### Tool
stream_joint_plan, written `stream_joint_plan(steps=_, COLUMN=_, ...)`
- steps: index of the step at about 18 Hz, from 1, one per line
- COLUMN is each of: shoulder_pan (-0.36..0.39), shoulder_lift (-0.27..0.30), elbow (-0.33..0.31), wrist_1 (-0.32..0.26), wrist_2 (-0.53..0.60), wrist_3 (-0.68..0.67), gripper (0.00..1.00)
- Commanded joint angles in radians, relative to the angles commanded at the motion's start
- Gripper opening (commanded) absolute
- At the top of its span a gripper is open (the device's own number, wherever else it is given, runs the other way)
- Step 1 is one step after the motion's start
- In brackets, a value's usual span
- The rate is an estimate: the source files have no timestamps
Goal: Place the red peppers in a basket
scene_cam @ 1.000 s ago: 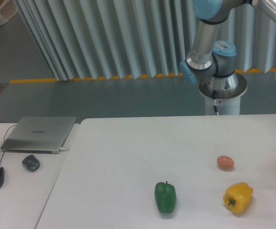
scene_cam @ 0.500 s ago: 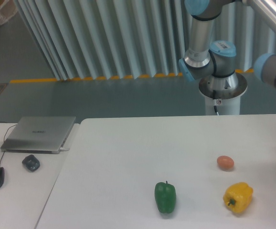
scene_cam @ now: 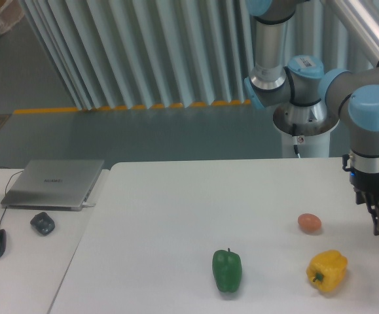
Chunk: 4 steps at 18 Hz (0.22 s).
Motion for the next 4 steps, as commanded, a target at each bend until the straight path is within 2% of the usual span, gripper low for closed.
stream_joint_plan(steps=4, shoulder_pan=-0.008, shoulder_lift=0.011, elbow=-0.029, wrist_1=0.005, wrist_2=0.003, wrist_3=-0.002, gripper=1.00)
